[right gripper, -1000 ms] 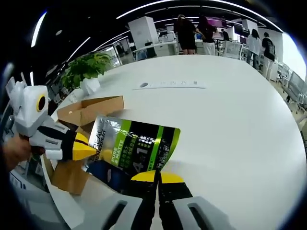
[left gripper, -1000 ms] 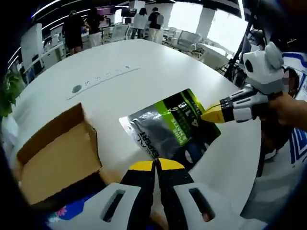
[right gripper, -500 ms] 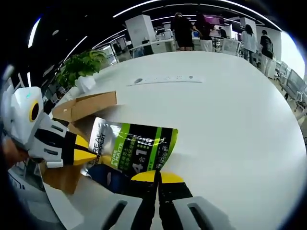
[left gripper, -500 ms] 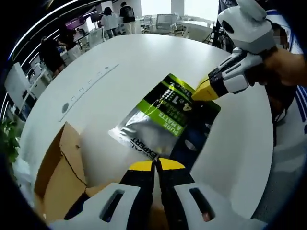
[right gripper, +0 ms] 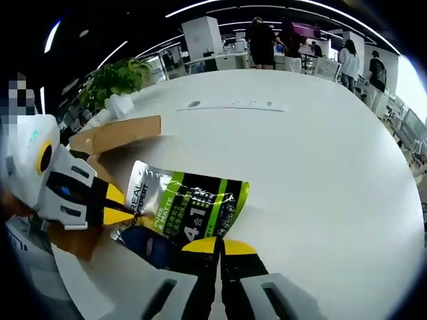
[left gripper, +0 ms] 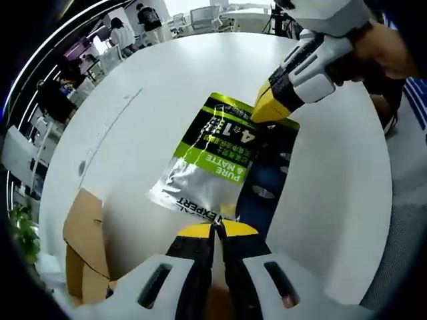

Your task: Operate the shoe box by opening the lid, removing the specified soft item, and placing it in the target area until the item is outside and the box remains undamaged.

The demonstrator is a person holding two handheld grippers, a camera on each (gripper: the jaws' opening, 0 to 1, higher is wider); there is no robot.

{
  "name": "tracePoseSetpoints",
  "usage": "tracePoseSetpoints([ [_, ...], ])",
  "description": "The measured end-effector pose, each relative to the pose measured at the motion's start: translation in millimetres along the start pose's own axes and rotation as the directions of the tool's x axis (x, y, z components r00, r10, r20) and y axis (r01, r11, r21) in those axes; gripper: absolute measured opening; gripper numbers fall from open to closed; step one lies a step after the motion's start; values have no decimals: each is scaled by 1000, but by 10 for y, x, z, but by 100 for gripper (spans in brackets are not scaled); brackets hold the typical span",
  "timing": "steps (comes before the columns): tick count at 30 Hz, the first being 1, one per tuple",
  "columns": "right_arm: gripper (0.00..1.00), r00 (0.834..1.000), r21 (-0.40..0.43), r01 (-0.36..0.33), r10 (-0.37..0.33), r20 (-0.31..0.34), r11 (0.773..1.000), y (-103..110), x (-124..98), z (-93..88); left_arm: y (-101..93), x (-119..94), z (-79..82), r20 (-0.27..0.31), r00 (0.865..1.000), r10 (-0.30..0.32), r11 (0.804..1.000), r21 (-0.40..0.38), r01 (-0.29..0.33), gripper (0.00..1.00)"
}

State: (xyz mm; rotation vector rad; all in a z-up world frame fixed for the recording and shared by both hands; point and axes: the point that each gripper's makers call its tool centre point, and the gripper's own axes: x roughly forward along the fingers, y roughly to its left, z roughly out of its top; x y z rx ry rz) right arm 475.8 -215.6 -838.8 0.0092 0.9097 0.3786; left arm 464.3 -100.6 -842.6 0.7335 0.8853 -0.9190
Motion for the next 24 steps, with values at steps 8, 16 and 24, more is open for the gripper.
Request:
tracePoseSetpoints([
  [8, 0, 1000, 17, 24, -24, -3, 1000, -74, 11, -36, -11, 45, -21, -14, 1000, -9, 1000, 28, 9, 5],
  [16, 0, 999, 55, 47, -47, -9, 997, -132, 18, -54, 34, -92, 138, 67, 998, -11, 999, -32, 14, 12],
  [24, 0, 999, 71, 48, -47, -10, 996, -91, 38, -54, 2, -272, 310, 148, 989, -22, 998, -57, 31, 17],
])
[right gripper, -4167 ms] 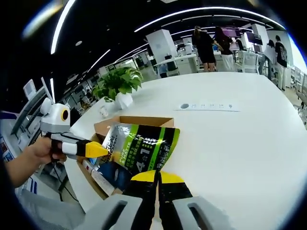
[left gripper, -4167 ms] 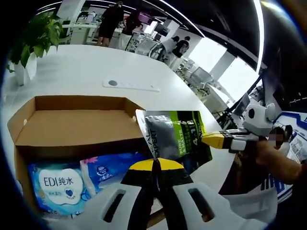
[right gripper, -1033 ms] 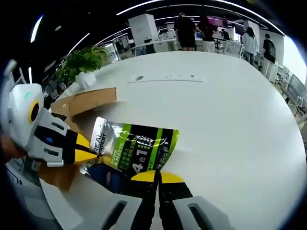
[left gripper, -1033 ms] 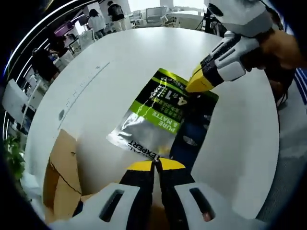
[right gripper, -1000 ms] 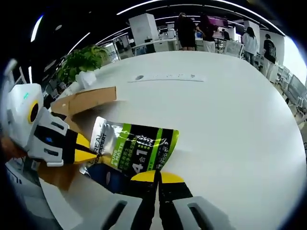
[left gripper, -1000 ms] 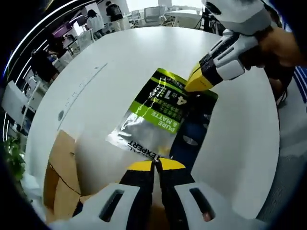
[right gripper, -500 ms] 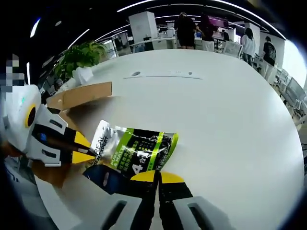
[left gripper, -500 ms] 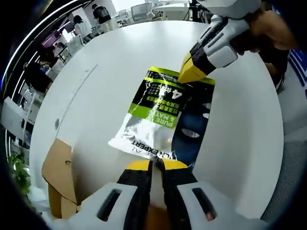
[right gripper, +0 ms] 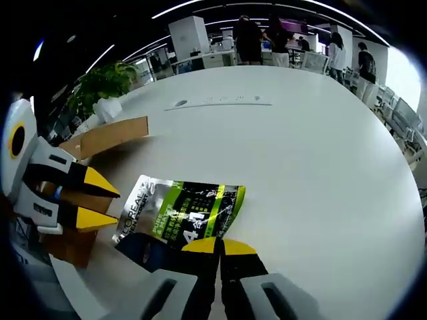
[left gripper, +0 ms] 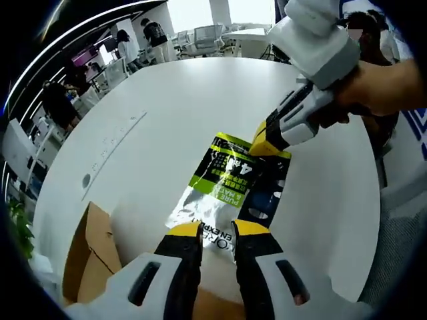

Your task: Operate the shoe box by opening the lid, removing the specified soft item, and placing it in the target area until the item is outside and the box remains undamaged.

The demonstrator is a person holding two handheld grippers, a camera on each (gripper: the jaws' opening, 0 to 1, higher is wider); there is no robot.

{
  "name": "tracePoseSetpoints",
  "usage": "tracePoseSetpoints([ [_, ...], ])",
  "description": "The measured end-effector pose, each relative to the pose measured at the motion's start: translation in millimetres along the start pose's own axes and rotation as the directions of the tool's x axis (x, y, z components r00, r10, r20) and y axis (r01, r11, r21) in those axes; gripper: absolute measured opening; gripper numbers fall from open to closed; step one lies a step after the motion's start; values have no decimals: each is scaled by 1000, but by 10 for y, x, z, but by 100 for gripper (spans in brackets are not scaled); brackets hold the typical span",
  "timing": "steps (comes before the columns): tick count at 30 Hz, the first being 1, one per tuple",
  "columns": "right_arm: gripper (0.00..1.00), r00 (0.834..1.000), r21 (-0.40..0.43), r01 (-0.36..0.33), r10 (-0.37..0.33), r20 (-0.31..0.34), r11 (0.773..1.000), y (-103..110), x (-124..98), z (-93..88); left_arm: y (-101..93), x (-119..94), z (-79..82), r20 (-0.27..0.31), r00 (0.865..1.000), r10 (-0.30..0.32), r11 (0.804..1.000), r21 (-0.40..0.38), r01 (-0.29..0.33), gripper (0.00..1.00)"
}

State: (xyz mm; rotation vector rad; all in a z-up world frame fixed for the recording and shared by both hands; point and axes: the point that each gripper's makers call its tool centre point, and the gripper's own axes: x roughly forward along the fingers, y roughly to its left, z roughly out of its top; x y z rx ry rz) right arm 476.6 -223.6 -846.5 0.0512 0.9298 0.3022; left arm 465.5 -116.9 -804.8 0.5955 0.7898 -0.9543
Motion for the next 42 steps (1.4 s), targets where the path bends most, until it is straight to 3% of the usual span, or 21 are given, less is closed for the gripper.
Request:
tracePoseSetpoints([
  [14, 0, 1000, 53, -1, 0, 11, 999, 46, 24, 51, 131, -403, 174, 118, 993, 2, 993, -121, 13, 18],
  [24, 0, 1000, 92, 6, -8, 22, 996, 117, 25, 54, 294, -783, 144, 172, 984, 38, 984, -175, -7, 18],
  [29, 0, 999, 97, 15, -19, 33, 995, 139, 7, 61, 402, -956, 45, 180, 982, 63, 980, -195, -27, 19],
  [35, 0, 998, 166, 21, -29, 49, 986, 158, 8, 48, 524, -1178, -110, 187, 977, 100, 971, -231, -56, 19],
  [42, 0, 997, 191, 29, -42, 64, 981, 186, 28, 70, 673, -1406, -446, 172, 972, 161, 951, -290, -107, 19],
])
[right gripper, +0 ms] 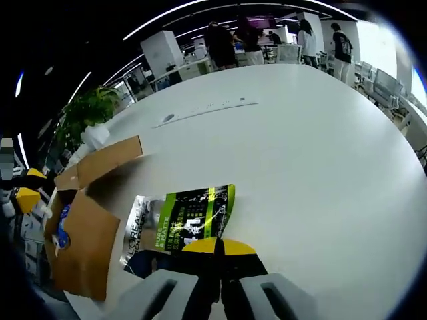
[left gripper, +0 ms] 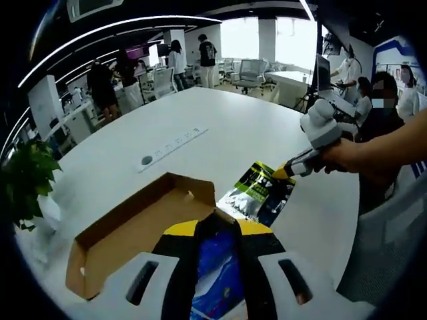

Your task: Operate the shoe box by opening the lid, removing the specified soft item, and placing it in the target area until the item is outside and the box remains undamaged.

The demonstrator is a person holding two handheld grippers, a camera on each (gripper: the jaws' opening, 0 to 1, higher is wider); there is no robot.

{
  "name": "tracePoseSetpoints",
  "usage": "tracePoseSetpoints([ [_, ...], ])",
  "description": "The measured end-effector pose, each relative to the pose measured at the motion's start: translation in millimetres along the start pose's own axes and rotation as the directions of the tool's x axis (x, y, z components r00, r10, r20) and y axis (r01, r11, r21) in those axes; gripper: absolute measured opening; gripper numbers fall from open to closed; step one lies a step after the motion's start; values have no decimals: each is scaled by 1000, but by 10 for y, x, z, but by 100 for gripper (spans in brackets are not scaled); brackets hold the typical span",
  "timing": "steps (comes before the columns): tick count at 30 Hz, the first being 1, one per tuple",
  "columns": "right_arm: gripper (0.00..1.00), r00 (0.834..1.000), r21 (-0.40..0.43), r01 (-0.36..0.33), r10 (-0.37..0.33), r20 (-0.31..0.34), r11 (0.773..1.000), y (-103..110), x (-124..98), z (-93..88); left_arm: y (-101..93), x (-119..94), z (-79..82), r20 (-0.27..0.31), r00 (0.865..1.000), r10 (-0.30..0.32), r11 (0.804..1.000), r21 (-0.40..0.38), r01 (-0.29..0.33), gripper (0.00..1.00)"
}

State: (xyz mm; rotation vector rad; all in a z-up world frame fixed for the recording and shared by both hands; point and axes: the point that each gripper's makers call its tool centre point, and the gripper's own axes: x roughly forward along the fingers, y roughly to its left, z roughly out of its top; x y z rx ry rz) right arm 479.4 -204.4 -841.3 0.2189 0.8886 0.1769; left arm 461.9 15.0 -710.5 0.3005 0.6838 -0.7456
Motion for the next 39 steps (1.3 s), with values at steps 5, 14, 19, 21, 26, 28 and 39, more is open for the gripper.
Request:
tracePoseSetpoints([
  [5, 0, 1000, 8, -2, 2, 3, 1000, 36, 13, 6, 160, -139, -169, -10, 999, 33, 999, -32, -33, 20],
  [14, 0, 1000, 8, 16, -16, 8, 1000, 49, 42, -10, 356, -368, -405, -24, 997, 79, 994, -68, -80, 20],
  [19, 0, 1000, -9, 18, -18, 2, 1000, 89, 78, -29, 455, -524, -538, -31, 994, 102, 991, -89, -104, 20],
  [21, 0, 1000, -16, 16, -16, 0, 1000, 116, 95, -39, 515, -591, -597, -34, 993, 116, 988, -99, -119, 20],
  [26, 0, 1000, -34, 18, -18, -5, 999, 126, 105, -45, 650, -739, -774, -56, 988, 143, 980, -131, -149, 20],
  [28, 0, 1000, -41, 16, -16, -9, 999, 125, 107, -49, 695, -790, -833, -58, 986, 154, 977, -141, -161, 20],
  [39, 0, 1000, -103, 18, -21, -21, 994, 99, 92, -57, 767, -932, -1079, -74, 982, 172, 963, -199, -183, 20],
])
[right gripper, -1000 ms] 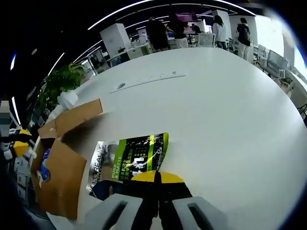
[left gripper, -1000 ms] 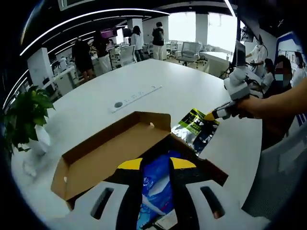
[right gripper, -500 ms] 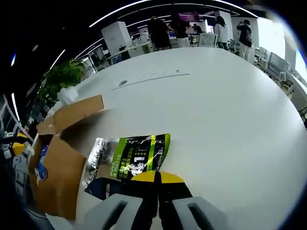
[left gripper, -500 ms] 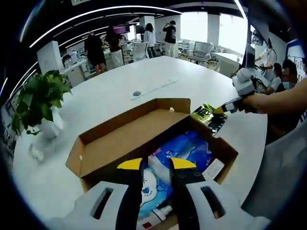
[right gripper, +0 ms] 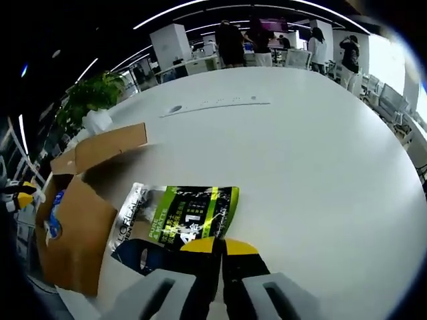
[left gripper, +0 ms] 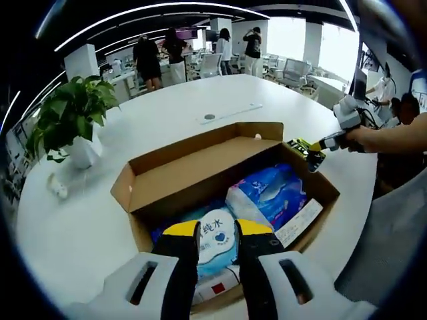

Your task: Operate the shoe box by opening the lid, removing the specified soft item, and placing it in the target area until the item is outside and the box remains undamaged.

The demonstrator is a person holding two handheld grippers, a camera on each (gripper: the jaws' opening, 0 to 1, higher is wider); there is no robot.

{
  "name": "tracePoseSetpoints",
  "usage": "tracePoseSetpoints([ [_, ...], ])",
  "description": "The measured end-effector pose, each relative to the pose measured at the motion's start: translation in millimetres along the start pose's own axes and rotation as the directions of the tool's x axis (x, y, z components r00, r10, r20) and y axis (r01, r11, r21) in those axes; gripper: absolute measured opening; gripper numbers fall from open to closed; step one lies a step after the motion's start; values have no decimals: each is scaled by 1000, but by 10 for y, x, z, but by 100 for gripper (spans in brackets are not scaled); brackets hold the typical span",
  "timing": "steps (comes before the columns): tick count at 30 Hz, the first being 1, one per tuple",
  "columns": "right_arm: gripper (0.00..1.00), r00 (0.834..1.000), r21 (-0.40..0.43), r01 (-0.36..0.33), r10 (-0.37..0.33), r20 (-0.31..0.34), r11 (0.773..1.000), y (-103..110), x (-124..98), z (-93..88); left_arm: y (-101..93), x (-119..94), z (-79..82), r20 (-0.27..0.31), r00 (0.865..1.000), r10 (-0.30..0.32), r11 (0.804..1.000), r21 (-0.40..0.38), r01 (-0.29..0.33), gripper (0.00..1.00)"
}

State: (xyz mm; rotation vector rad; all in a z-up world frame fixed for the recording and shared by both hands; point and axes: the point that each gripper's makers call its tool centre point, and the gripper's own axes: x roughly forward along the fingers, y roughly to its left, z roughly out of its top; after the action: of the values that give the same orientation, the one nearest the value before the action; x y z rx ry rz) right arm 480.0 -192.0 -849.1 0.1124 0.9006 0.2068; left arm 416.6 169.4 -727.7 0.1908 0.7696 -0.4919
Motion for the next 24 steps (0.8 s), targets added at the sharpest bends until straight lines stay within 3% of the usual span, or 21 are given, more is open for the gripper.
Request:
tracePoseSetpoints([
  [11, 2, 999, -46, 17, -16, 28, 999, -71, -94, 105, 196, -237, -187, 2, 998, 62, 998, -33, -62, 21],
  [24, 11, 999, -186, -10, 17, 36, 983, 31, -171, 128, 369, -396, -430, -14, 994, 111, 990, -84, -111, 21],
])
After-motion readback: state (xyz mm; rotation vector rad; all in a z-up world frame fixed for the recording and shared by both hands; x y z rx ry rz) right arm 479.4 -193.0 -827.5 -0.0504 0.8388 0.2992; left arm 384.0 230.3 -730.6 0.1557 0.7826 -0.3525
